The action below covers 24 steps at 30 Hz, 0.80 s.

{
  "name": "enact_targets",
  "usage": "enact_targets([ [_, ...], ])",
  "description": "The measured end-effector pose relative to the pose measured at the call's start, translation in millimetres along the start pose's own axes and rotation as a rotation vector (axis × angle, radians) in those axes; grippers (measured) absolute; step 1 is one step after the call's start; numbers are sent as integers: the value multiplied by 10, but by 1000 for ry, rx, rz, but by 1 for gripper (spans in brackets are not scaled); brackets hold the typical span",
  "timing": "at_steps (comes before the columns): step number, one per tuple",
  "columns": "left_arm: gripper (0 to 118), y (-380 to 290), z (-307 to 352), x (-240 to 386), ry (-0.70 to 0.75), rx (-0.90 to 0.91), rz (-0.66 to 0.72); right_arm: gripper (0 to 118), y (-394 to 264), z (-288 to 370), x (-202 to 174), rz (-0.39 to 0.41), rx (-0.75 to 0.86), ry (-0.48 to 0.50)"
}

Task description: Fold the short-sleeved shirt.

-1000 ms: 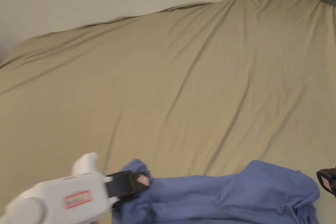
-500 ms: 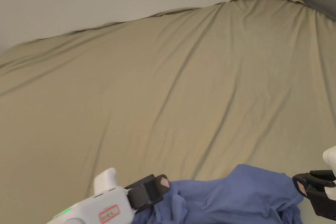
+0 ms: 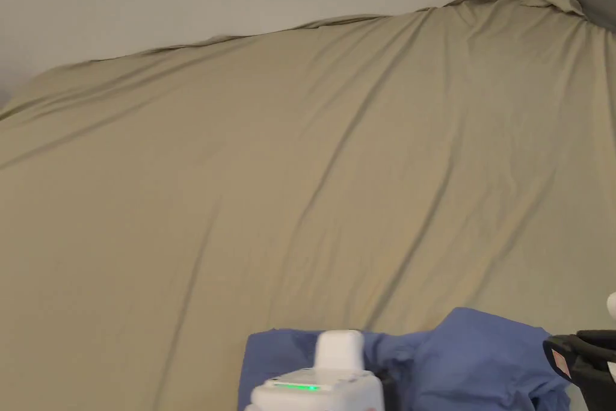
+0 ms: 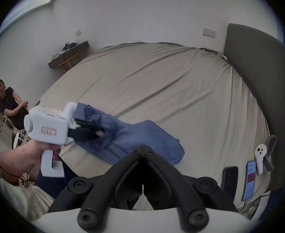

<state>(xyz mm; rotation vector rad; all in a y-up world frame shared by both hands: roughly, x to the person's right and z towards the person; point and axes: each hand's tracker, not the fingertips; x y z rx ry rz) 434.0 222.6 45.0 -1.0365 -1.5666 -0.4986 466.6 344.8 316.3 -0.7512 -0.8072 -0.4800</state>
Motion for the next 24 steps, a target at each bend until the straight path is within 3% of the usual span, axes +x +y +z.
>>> enact_targets([
  [3, 14, -44, -133, 301, -26, -43, -98, 2, -2, -2, -7, 3, -1, 2],
  [5, 14, -20, -175, 379, -107, -94, -20, 2, 3, -12, -9, 0, 0, -3],
  [8, 14, 60, 85, 312, -308, -33, 50, 2, 28, 28, -26, 4, 13, 9],
  [11, 14, 219, 593, -113, -377, 81, 120, 2, 59, 79, -18, -1, 43, 46],
  [14, 14, 333, 1023, -943, -428, 164, 234, 2, 87, 84, 25, -31, 66, 108],
  [15, 25, 325, 1102, -1201, -414, 160, 211, 2, 96, 78, 38, -36, 68, 118],
  [17, 112, 309, 1160, -1629, -291, 94, 181, 2, 117, 54, 41, -37, 68, 117],
  [18, 118, 263, 1140, -1830, -225, 148, 177, 2, 127, 43, 33, -36, 65, 111],
  [24, 118, 176, 769, -2346, -172, -72, 227, 2, 158, 26, 34, -48, 52, 83],
])
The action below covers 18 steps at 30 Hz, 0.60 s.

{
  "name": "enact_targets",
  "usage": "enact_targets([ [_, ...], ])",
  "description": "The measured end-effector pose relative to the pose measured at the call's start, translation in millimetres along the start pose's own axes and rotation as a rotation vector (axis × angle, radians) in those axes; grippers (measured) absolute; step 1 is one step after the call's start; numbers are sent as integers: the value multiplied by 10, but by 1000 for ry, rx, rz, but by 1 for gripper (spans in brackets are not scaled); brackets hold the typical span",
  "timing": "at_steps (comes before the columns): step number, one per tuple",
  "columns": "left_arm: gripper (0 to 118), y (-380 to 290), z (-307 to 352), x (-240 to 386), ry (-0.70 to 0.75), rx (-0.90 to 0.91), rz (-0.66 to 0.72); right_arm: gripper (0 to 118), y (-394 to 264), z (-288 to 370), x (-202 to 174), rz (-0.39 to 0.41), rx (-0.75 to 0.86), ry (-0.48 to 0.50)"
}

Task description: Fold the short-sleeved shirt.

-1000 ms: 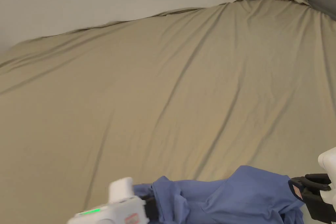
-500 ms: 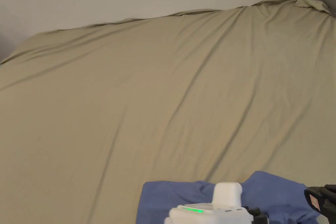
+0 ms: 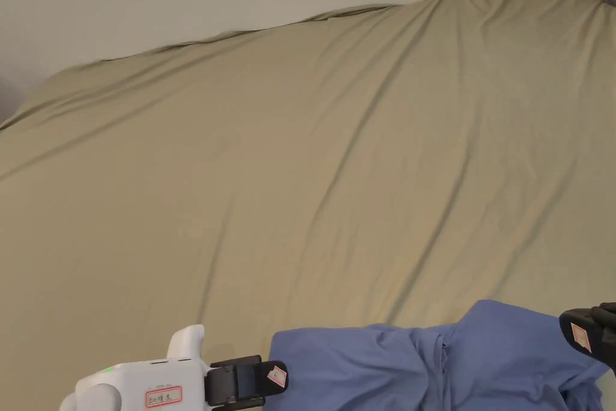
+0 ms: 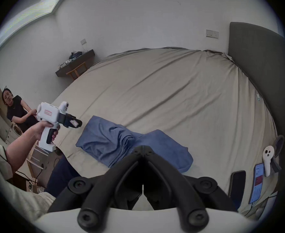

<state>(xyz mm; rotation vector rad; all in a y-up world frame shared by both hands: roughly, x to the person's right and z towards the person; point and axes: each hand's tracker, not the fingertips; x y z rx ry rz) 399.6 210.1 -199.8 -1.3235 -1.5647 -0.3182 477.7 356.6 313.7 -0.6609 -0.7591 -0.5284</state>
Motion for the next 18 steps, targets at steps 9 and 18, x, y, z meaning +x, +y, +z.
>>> enact_targets([
  [9, 55, -258, -467, 807, 171, 44, -188, 2, 96, -51, -162, 54, -33, -30],
  [18, 20, -353, 150, 406, -31, 218, 161, 2, 103, -34, -193, 73, -27, -19],
])
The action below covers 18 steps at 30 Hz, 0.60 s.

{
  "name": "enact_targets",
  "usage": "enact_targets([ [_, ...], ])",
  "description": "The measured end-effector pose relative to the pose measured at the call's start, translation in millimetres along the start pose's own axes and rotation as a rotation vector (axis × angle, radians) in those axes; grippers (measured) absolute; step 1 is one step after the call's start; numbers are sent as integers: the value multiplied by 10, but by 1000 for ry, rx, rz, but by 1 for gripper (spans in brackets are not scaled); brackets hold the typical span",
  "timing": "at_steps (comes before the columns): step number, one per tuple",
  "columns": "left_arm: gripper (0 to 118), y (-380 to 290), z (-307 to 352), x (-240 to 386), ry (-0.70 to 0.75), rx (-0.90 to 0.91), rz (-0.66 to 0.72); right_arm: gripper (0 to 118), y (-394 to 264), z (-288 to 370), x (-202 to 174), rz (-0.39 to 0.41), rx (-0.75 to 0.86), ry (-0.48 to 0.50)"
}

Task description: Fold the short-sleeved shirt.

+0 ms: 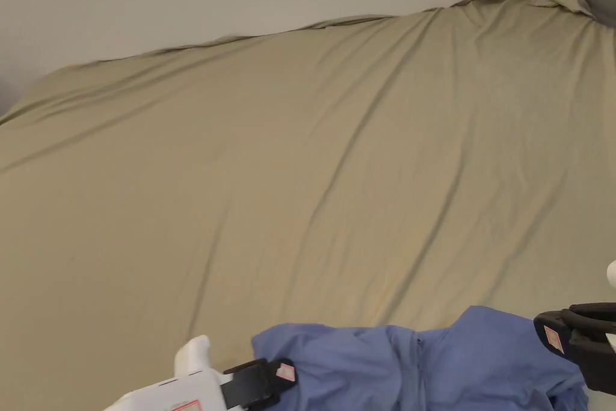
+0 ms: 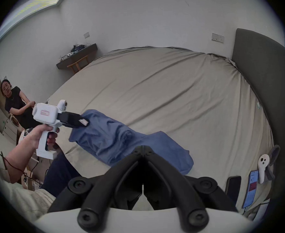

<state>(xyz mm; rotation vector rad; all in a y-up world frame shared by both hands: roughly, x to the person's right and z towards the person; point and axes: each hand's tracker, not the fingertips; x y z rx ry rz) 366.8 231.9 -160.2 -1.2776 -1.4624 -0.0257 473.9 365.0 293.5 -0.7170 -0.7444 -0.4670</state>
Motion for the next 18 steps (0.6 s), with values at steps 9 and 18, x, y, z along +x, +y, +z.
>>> enact_targets([
  [9, 20, 412, 718, -274, 298, 6, -52, 2, -36, 25, 133, -59, 4, -30],
  [18, 20, 359, 681, 369, 253, 18, 17, 2, -47, -61, 85, -62, -14, 4],
])
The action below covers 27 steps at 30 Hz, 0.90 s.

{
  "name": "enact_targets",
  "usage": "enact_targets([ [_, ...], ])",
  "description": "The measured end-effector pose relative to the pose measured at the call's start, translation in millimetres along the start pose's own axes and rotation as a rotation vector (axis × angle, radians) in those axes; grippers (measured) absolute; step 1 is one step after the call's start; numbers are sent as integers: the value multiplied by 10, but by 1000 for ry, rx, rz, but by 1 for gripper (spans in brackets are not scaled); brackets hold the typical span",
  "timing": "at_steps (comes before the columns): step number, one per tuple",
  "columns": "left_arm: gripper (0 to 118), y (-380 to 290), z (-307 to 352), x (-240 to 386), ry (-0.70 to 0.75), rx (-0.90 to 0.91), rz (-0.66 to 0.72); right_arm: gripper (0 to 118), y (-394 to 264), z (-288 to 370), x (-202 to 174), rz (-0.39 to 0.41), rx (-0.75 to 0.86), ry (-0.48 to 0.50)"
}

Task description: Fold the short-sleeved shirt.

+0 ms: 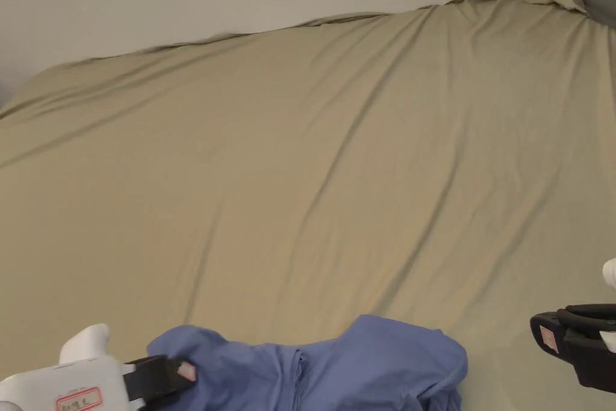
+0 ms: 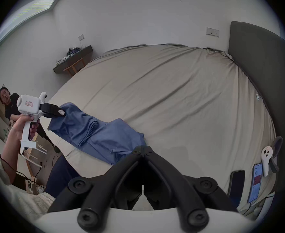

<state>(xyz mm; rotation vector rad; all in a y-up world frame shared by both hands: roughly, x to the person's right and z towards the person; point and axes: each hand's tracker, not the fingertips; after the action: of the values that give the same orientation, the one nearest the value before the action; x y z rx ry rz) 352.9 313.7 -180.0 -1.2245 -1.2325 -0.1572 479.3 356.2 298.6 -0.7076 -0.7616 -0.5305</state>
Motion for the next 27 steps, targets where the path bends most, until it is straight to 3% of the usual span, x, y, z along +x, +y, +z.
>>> enact_targets([
  [2, 20, -88, -82, 364, -91, -35, -38, 2, 0, -26, 3, 2, -4, 7],
  [5, 20, -223, -336, 931, -114, -51, -133, 2, 9, -29, -4, 0, -1, -4],
  [9, 20, -394, -831, 1461, -165, -120, -156, 2, -3, -1, -6, -6, 0, -3],
  [15, 24, -785, -1781, 1674, -116, -246, -302, 2, -71, 39, 72, -19, -15, -21],
  [18, 85, -818, -1686, 1573, -298, -195, -202, 2, -120, 68, 96, -29, -13, -25],
  [20, 112, -765, -1465, 1531, -379, -165, -123, 2, -164, 97, 125, -30, -14, -20],
  [21, 118, -717, -1288, 1489, -409, -138, -118, 2, -197, 96, 164, -29, -13, -18],
  [23, 118, -644, -1019, 1347, -431, -83, -121, 2, -227, 97, 198, -29, -12, -19],
  [25, 111, -620, -828, 1180, -348, -12, -92, 2, -249, 85, 231, -39, -7, -24],
  [26, 97, -610, -781, 1119, -262, 12, -96, 2, -255, 77, 240, -50, -5, -25],
  [27, 56, -621, -801, 1085, -178, 19, -131, 2, -259, 72, 242, -61, -2, -26],
])
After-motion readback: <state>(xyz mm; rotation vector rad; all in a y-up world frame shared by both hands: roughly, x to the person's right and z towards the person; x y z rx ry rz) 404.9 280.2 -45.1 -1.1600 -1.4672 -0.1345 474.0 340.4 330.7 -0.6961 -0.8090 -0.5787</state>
